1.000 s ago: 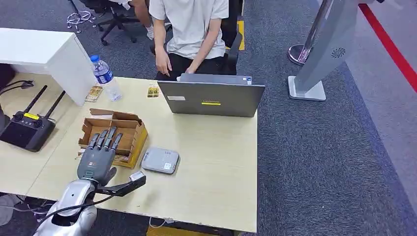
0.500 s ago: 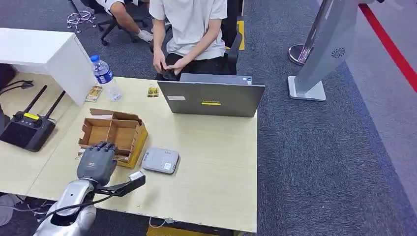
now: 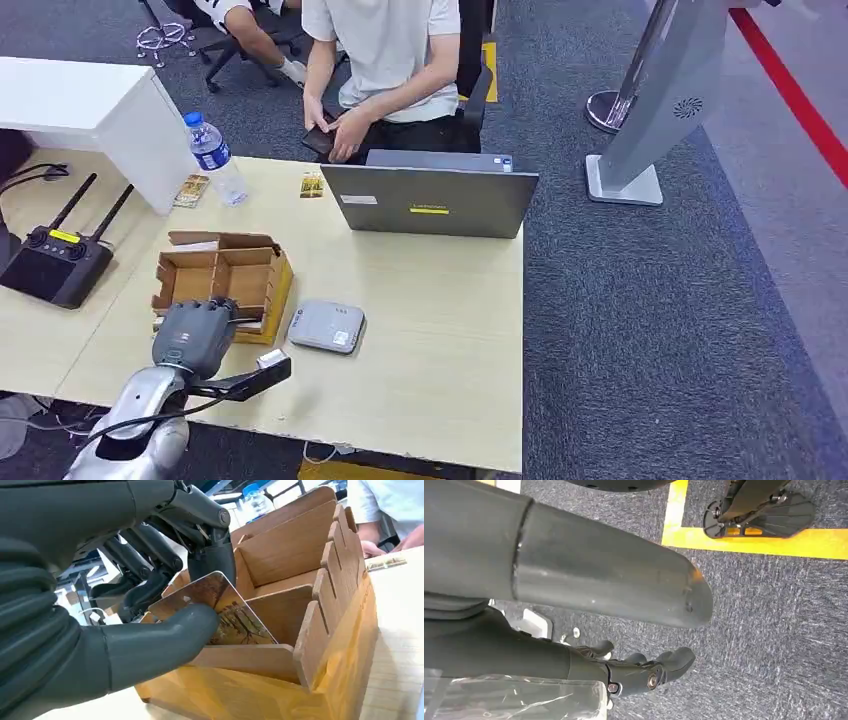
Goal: Pass the card to the sensor for recognition and then transmit it.
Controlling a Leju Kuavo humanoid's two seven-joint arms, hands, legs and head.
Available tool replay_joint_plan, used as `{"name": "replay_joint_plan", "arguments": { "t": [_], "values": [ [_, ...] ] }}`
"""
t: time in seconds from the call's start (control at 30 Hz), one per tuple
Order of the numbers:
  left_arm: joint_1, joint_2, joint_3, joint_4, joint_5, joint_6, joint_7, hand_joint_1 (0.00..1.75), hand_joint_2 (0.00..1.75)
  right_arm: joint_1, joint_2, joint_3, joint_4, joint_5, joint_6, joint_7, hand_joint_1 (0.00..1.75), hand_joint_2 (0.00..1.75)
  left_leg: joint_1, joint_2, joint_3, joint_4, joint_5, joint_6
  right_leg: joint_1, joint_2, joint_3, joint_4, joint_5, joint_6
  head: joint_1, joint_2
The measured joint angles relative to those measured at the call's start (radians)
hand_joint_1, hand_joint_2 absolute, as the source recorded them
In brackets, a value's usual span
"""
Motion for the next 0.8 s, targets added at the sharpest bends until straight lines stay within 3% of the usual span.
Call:
{"name": "replay_joint_plan", "arguments": {
  "t": [0.2,0.4,0.6,0.7,0.8],
  "values": [
    [0.033,0.001,0.001,-0.044,0.004,0.035,-0.021,1.75,1.75,0.001,0.000,-0.003,0.000,0.005,0.000,0.000,0.00,0.00,0.000,0.000,0.000,0.000,0.000,0.000,0.000,0.000,0.000,0.000,0.000,0.000,0.000,0.000],
    [0.128,0.018,0.001,-0.259,-0.021,0.119,-0.066,1.75,1.75,0.001,0.000,-0.024,0.000,-0.012,-0.003,-0.003,0.00,0.00,0.000,0.000,0.000,0.000,0.000,0.000,0.000,0.001,-0.001,0.000,0.000,0.000,0.000,0.000],
    [0.210,0.040,0.000,-0.478,-0.061,0.254,-0.099,1.75,1.75,0.001,0.000,-0.048,0.000,-0.021,-0.006,-0.006,0.00,0.00,0.000,0.000,0.000,0.000,-0.001,0.000,0.000,0.000,-0.001,0.000,-0.001,0.000,0.000,0.000],
    [0.190,0.045,0.000,-0.541,-0.030,0.301,-0.099,1.75,1.75,0.001,0.000,-0.052,0.000,-0.008,-0.006,-0.006,0.00,0.00,0.000,-0.001,0.000,0.000,0.000,0.000,0.000,-0.001,-0.002,0.000,-0.001,0.000,-0.001,0.000],
    [0.084,0.050,0.000,-0.545,0.040,0.264,-0.086,1.75,1.75,-0.001,0.000,-0.052,0.000,0.017,-0.001,-0.005,0.00,0.00,0.000,-0.004,0.000,0.000,0.003,-0.001,0.000,-0.005,-0.001,0.000,0.000,0.000,0.000,0.000]
  ]
}}
